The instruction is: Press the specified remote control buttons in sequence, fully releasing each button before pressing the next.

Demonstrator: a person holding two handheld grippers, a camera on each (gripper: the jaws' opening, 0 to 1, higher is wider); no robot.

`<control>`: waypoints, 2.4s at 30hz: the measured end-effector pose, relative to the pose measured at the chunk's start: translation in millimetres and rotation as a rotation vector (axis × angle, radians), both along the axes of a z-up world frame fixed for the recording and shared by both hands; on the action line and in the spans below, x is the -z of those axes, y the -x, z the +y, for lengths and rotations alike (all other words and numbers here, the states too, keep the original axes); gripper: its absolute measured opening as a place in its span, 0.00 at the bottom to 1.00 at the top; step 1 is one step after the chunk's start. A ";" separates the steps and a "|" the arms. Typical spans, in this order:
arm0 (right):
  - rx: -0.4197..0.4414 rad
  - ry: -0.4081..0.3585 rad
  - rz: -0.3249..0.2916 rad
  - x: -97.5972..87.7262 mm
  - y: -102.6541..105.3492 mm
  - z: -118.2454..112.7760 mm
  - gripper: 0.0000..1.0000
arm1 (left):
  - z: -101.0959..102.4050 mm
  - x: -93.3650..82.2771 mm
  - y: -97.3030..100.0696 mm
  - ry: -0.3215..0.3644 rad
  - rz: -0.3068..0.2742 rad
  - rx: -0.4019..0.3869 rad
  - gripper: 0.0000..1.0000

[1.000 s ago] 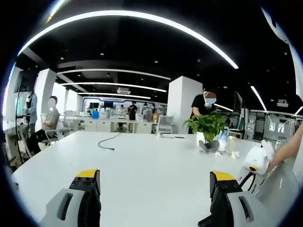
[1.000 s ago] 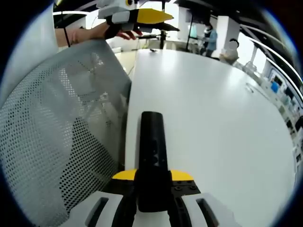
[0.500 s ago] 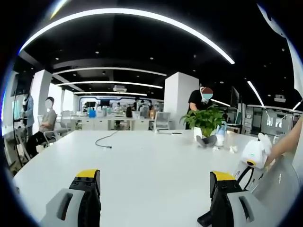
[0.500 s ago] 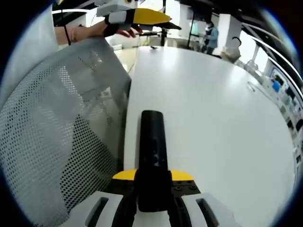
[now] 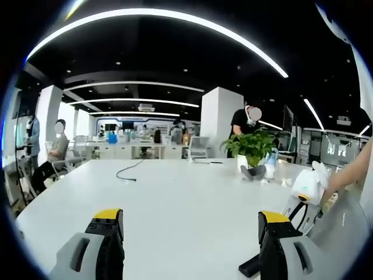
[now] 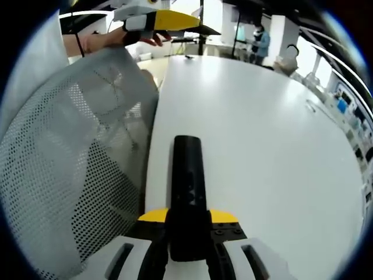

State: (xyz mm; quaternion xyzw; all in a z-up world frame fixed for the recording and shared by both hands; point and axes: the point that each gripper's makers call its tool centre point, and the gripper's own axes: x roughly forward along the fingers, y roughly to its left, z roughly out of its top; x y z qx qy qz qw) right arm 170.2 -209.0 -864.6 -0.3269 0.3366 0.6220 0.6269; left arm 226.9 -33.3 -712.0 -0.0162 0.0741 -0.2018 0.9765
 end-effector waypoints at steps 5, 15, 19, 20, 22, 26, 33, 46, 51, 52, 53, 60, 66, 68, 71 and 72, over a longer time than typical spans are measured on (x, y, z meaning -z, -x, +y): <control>-0.003 0.007 -0.005 0.5 -4.8 0.7 0.21 | -1.0 2.0 0.3 -0.004 0.010 0.005 1.00; -0.009 0.017 -0.005 0.3 -13.1 1.3 0.21 | 1.2 2.9 -0.5 0.001 0.014 -0.005 1.00; -0.014 0.024 -0.006 0.8 -16.1 1.3 0.21 | 1.6 3.1 -0.7 0.003 0.015 -0.008 1.00; -0.016 0.025 -0.006 0.8 -16.7 1.3 0.21 | 1.6 3.3 -0.7 0.002 0.016 -0.008 1.00; -0.016 0.026 -0.004 0.8 -18.3 1.3 0.21 | 1.2 3.0 -0.5 0.004 0.015 -0.006 1.00; -0.011 0.026 0.009 0.3 -20.5 1.3 0.21 | 1.2 3.7 -0.6 0.003 0.019 -0.007 1.00; -0.008 0.033 0.008 0.6 -23.3 1.4 0.21 | 1.9 5.2 -0.9 0.006 0.027 -0.010 1.00; 0.021 0.038 0.007 0.8 -32.1 2.1 0.21 | 2.2 10.6 -1.5 0.005 0.055 -0.011 1.00; 0.021 0.043 0.004 1.0 -36.0 2.3 0.21 | 1.4 10.3 -1.3 0.005 0.053 -0.007 1.00; 0.022 0.044 0.005 0.9 -36.7 2.4 0.21 | 1.5 10.3 -1.4 0.005 0.053 -0.007 1.00; 0.022 0.045 0.007 0.8 -37.3 2.6 0.21 | 1.6 10.3 -1.4 0.005 0.053 -0.007 1.00; 0.023 0.054 0.006 1.0 -43.6 3.1 0.21 | 1.7 9.9 -1.5 0.007 0.050 -0.007 1.00; 0.022 0.066 0.001 1.2 -47.6 3.6 0.21 | 0.9 10.7 -1.2 0.009 0.055 -0.004 1.00; 0.022 0.069 -0.001 1.3 -48.6 3.5 0.21 | 0.9 11.3 -1.1 0.003 0.057 -0.004 1.00; 0.020 0.073 -0.004 1.4 -50.9 3.7 0.21 | -0.7 12.2 -0.8 0.000 0.060 0.004 1.00; 0.022 0.073 -0.005 1.5 -52.5 3.7 0.21 | -1.2 12.6 -0.7 -0.003 0.061 0.007 1.00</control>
